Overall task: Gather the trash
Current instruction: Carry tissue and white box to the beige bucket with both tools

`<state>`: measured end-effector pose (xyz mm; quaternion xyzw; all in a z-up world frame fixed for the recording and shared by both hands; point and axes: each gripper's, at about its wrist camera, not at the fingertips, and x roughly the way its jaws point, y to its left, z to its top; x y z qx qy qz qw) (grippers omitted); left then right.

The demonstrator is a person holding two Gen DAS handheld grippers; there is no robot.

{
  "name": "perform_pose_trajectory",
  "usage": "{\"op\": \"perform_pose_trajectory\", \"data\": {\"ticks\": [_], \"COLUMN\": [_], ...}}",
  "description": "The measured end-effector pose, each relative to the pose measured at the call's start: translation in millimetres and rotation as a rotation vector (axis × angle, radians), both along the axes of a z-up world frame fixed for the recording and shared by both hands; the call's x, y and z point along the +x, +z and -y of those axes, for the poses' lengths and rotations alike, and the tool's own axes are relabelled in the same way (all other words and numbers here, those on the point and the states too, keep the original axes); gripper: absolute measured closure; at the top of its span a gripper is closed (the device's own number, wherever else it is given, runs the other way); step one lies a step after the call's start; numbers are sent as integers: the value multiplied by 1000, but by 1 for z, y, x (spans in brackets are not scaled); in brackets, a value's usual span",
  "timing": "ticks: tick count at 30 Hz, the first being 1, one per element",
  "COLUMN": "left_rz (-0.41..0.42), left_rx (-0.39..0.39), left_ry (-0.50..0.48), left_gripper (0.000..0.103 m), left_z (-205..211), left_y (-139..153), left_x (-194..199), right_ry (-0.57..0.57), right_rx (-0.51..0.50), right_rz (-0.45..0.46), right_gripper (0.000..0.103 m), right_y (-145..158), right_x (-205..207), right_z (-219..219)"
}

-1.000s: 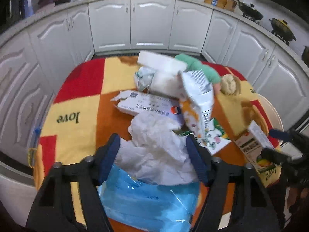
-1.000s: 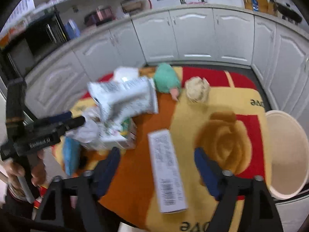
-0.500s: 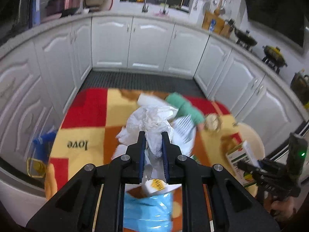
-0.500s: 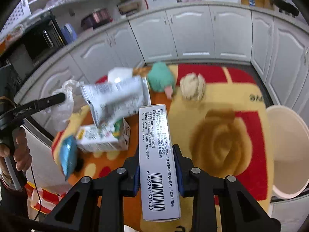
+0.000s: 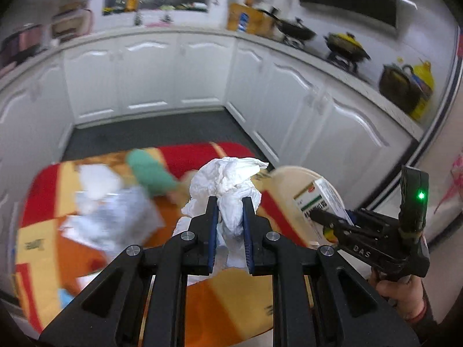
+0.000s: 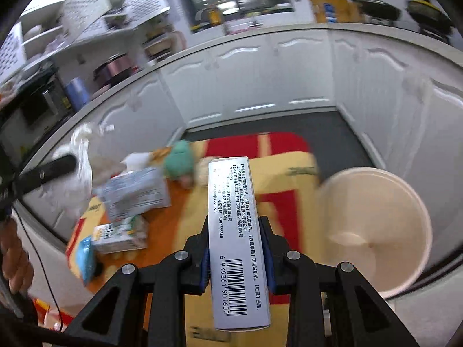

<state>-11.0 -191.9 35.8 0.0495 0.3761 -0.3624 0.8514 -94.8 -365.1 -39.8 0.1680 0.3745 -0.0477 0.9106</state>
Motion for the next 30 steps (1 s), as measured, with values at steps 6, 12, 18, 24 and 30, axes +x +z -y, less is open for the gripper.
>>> {"op": "perform_pose_trajectory", "data": {"ticks": [6,12,18,24,30], "left_rz": [-69,-117,-129,-213,-188], "left_rx": [13,18,37,27,31], "left_ry": [-77,-116,-107,-125,-111], "left_gripper": [90,90,86,58,57], "left_z": [83,150,192,208,207], "left_y": [-29,-59,-85,-109,-108], "left_x": [-3,0,8,17,15], "right_ry": [-139,-204,-241,-286,-311], "right_rx": [22,18,36,64,81], "right_rz": [-55,-97,-130,-159,-173], "right_gripper": [75,75,75,73,55], "right_y": [-24,-40,-58,-75,-82], "right_x": [-18,-23,-20,-22,-29], "right_z": [61,100,127,143,151]}}
